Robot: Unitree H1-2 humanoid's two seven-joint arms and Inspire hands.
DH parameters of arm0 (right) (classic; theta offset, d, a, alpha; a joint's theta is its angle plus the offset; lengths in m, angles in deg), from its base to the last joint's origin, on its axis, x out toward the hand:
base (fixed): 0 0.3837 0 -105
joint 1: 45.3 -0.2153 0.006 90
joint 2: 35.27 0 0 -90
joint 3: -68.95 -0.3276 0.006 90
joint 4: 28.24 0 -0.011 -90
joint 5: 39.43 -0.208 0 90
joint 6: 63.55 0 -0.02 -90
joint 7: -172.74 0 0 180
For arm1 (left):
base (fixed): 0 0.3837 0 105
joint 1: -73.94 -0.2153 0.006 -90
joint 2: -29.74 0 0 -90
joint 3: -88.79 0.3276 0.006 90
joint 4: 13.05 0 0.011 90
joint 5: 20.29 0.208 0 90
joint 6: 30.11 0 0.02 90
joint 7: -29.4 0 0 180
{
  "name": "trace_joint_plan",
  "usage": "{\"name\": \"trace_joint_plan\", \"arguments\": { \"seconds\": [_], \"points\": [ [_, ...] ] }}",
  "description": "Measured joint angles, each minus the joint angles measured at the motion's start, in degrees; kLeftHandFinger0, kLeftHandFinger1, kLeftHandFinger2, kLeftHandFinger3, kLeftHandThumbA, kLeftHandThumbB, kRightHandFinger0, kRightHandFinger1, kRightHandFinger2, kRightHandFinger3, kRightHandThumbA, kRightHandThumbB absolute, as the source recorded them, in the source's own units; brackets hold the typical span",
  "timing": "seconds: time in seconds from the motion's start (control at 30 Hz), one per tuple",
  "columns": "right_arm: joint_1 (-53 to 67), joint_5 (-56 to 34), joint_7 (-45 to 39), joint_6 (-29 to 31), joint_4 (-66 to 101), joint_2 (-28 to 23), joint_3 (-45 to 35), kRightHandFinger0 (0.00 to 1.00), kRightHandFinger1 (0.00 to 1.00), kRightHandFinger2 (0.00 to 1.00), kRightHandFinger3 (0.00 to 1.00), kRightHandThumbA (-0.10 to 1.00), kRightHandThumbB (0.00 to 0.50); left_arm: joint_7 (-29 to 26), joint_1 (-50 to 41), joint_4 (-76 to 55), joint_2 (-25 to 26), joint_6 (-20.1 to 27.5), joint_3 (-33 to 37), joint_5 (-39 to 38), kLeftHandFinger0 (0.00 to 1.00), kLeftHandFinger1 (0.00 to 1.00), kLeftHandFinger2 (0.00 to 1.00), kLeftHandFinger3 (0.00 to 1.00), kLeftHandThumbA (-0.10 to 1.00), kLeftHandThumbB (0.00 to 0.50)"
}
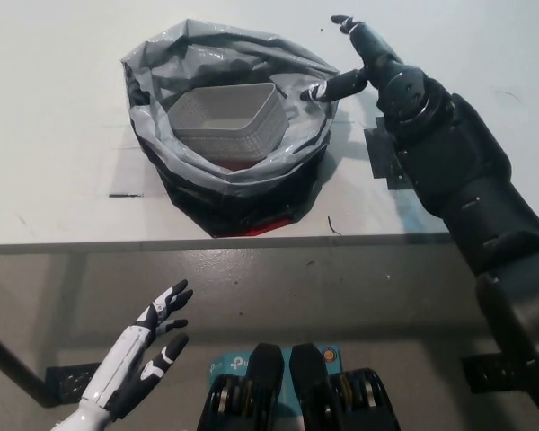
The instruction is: Use the right hand to pick up a small rectangular container and put it into a plastic bag and lift the bag
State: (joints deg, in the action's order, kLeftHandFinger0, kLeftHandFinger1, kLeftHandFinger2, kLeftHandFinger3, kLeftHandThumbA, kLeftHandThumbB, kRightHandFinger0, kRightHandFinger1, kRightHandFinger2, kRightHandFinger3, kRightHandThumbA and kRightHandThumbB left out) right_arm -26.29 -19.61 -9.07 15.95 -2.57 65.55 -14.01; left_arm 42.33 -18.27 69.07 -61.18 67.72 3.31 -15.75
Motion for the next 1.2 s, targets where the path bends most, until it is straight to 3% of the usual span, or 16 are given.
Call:
{"name": "trace_joint_plan", "arguments": {
  "seconds": [0.17, 0.37, 0.77, 0.9, 0.93, 0.97, 1.0, 1.03, 1.07, 1.1, 1.13, 1.17, 1.2],
  "points": [
    [-0.2, -4.1, -0.6, -1.2, -1.3, 1.1, -4.9, 1.0, 1.0, 1.0, 1.0, 0.85, 0.429, 0.0, 0.0, -0.1, 0.0, 0.0, 0.0, 0.0, 0.9, 1.0, 1.0, 1.0, 0.91, 0.241],
    [-0.4, -8.0, -2.4, -1.4, -6.0, 2.0, -8.6, 1.0, 1.0, 1.0, 1.0, 0.95, 0.437, 0.0, 0.0, -0.2, 0.0, 0.0, 0.0, 0.1, 0.9, 1.0, 1.0, 1.0, 0.92, 0.243],
    [-0.6, -9.5, -3.8, -2.1, -10.3, 2.2, -6.6, 1.0, 1.0, 1.0, 1.0, 0.95, 0.427, 0.0, 0.0, -0.5, 0.1, 0.2, 0.0, 0.9, 0.89, 1.0, 1.0, 1.0, 0.92, 0.251],
    [-0.6, -9.8, -3.8, -2.1, -10.7, 2.2, -6.3, 1.0, 1.0, 1.0, 1.0, 0.81, 0.425, 0.0, 0.0, -0.5, 0.0, 0.3, 0.0, 1.2, 0.89, 1.0, 1.0, 1.0, 0.92, 0.258],
    [-0.6, -10.0, -3.7, -2.1, -10.7, 2.2, -6.5, 0.87, 1.0, 1.0, 1.0, 0.8, 0.423, 0.0, 0.0, -0.5, 0.0, 0.3, 0.0, 1.2, 0.89, 1.0, 1.0, 1.0, 0.92, 0.258],
    [-0.6, -10.4, -3.6, -2.1, -10.8, 2.2, -7.1, 0.63, 0.96, 1.0, 1.0, 0.77, 0.421, 0.0, 0.1, -0.5, 0.0, 0.3, 0.0, 1.2, 0.89, 1.0, 1.0, 1.0, 0.92, 0.258],
    [-0.6, -11.0, -3.4, -2.0, -10.8, 2.2, -8.0, 0.28, 0.56, 0.97, 1.0, 0.67, 0.389, 0.0, 0.1, -0.5, 0.0, 0.3, 0.0, 1.2, 0.89, 1.0, 1.0, 1.0, 0.92, 0.258],
    [-0.6, -11.5, -3.0, -2.0, -10.8, 2.2, -9.0, 0.11, 0.36, 0.81, 1.0, 0.65, 0.395, 0.0, 0.1, -0.5, 0.0, 0.3, 0.0, 1.3, 0.89, 1.0, 1.0, 1.0, 0.92, 0.257],
    [-0.7, -12.0, -2.7, -2.0, -10.8, 2.2, -9.7, 0.0, 0.03, 0.22, 1.0, 0.52, 0.335, 0.0, 0.1, -0.5, 0.0, 0.4, 0.0, 1.3, 0.89, 1.0, 1.0, 1.0, 0.91, 0.252],
    [-0.7, -12.7, -1.9, -2.0, -10.8, 2.3, -11.1, 0.0, 0.0, 0.08, 0.88, 0.29, 0.287, 0.0, 0.1, -0.5, 0.0, 0.4, 0.0, 1.4, 0.89, 1.0, 1.0, 1.0, 0.91, 0.252],
    [-0.7, -13.3, -1.1, -2.0, -10.8, 2.4, -12.2, 0.0, 0.0, 0.11, 0.75, 0.22, 0.275, 0.0, 0.2, -0.5, 0.0, 0.4, 0.0, 1.4, 0.89, 1.0, 1.0, 1.0, 0.91, 0.253],
    [-0.9, -14.6, 0.4, -2.0, -11.0, 2.6, -14.6, 0.0, 0.0, 0.11, 0.75, 0.22, 0.275, 0.0, 0.2, -0.5, 0.0, 0.4, 0.0, 1.5, 0.89, 1.0, 1.0, 1.0, 0.91, 0.253],
    [-1.2, -15.6, 1.6, -1.9, -11.2, 2.8, -16.5, 0.0, 0.1, 0.33, 0.59, 0.05, 0.266, 0.0, 0.3, -0.5, 0.0, 0.4, 0.0, 1.6, 0.89, 1.0, 1.0, 1.0, 0.91, 0.255]
  ]
}}
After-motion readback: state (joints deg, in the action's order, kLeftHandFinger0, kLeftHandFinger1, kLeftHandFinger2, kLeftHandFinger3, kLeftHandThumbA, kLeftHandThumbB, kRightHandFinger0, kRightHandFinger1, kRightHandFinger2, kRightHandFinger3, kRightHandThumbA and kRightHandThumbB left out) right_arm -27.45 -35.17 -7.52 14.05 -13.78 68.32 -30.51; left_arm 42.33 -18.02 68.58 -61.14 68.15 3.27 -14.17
